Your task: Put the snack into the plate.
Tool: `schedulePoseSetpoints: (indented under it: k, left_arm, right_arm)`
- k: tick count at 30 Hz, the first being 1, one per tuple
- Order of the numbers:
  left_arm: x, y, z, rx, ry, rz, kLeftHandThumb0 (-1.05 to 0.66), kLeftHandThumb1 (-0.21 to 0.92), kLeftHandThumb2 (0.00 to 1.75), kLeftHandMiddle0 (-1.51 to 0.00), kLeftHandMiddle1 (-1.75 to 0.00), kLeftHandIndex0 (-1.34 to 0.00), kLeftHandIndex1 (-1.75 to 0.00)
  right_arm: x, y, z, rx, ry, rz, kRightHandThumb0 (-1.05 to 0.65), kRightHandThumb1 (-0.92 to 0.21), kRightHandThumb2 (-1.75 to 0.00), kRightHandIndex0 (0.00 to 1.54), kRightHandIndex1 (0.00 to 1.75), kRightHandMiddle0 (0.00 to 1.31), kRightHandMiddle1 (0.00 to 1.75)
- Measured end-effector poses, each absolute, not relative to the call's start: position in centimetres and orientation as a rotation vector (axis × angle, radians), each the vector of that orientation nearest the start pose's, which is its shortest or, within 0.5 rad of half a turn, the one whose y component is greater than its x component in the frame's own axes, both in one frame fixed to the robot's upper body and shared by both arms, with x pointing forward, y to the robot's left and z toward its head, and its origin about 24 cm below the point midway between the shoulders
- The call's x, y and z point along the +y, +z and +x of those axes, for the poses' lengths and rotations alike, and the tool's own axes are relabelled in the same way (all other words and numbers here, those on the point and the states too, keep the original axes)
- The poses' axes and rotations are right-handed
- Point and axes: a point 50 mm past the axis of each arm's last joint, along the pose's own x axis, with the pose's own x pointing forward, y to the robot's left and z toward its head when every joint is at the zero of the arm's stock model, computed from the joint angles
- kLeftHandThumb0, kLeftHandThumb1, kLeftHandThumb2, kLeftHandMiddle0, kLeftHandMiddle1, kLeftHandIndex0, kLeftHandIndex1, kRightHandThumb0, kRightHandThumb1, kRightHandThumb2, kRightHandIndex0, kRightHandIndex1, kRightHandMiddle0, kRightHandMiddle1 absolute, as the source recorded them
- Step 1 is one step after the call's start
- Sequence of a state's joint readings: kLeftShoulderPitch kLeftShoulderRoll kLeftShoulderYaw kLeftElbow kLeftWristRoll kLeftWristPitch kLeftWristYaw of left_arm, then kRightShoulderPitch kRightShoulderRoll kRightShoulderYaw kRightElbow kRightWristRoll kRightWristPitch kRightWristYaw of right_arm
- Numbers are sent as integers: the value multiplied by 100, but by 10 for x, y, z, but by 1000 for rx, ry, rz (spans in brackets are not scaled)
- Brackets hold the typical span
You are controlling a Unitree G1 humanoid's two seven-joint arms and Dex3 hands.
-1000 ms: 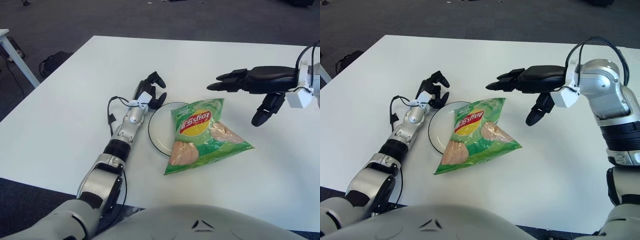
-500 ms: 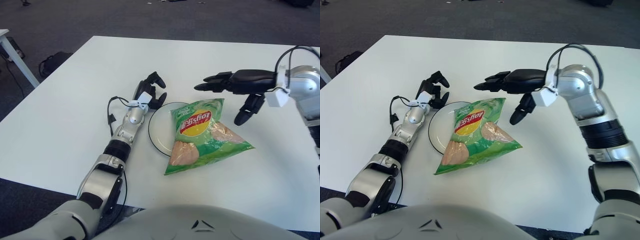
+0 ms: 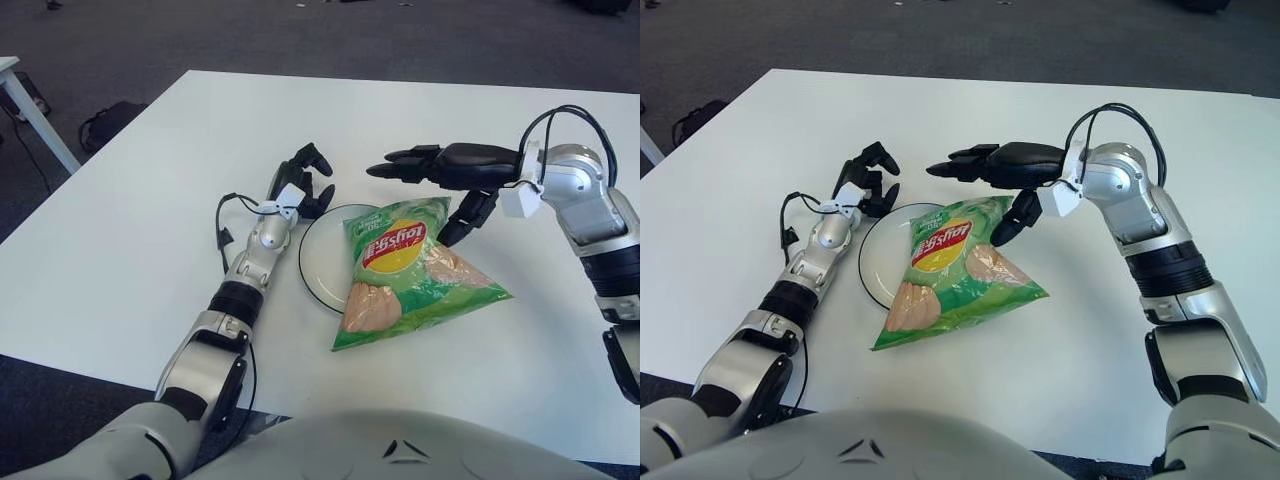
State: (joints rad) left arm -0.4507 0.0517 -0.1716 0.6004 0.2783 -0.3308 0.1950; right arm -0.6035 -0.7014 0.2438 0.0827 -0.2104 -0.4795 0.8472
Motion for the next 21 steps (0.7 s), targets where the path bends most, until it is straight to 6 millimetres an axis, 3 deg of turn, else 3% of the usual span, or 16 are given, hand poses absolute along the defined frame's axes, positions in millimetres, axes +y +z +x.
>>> schedulePoseSetpoints:
  k: [12,21]
  left_arm:
    - [94,58,324,-238,-149,370,-47,34,129,-122,-175,-59,-175]
    - [94,58,324,-239,-150,372,-47,34,129,-122,-175,-59,-175]
  right_arm:
    - [-143,169,303,-427,880,-1236,-91,-83,-42,0,0,0,21]
    - [-144,156,301,-379,765,-1183,-82,-76,-47,2,1,0,38]
